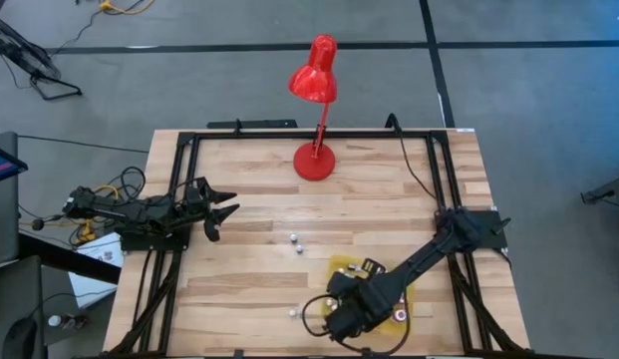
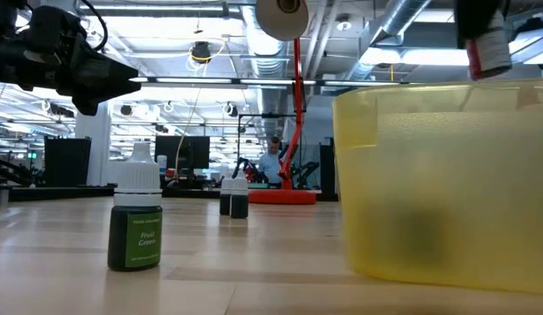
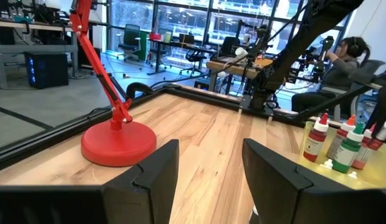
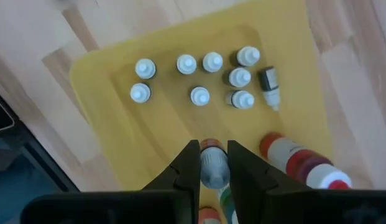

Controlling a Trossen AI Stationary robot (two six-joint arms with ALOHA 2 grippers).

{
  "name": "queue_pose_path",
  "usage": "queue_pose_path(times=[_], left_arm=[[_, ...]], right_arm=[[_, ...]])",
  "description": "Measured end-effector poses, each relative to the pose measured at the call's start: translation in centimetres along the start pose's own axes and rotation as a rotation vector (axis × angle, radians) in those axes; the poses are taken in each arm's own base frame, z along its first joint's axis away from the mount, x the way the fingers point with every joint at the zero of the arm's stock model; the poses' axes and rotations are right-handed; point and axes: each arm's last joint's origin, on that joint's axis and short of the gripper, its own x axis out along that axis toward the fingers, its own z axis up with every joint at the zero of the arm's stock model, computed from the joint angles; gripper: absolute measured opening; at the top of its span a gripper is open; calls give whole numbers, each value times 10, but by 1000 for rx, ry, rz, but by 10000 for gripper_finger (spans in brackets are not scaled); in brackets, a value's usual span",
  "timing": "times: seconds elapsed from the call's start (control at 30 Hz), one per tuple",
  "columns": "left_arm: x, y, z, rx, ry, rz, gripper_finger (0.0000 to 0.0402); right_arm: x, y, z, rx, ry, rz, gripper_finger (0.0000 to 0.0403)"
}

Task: Pick & Place food coloring
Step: Put the red food coloring into the yellow bin

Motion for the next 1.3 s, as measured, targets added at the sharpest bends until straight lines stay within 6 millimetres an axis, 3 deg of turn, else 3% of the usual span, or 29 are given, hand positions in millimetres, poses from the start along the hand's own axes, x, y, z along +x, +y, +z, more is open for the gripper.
queue_pose_path(times=[0.23,0.5,0.77,1.1,1.3], left_arm=[[0,0,0,0,0,0,169],[0,0,0,0,0,0,169],[0,0,0,0,0,0,169],[0,0,0,0,0,0,169],[0,0,0,0,0,0,169]], right_arm=[[14,-24,-20,95,-61,80,50],[57,-58,-36,213,-72,192,50],[83,-62,-34,222,-52,191,50],[81,-63,-31,267,-81,196,52],[81,-63,-31,267,-80,194,83]])
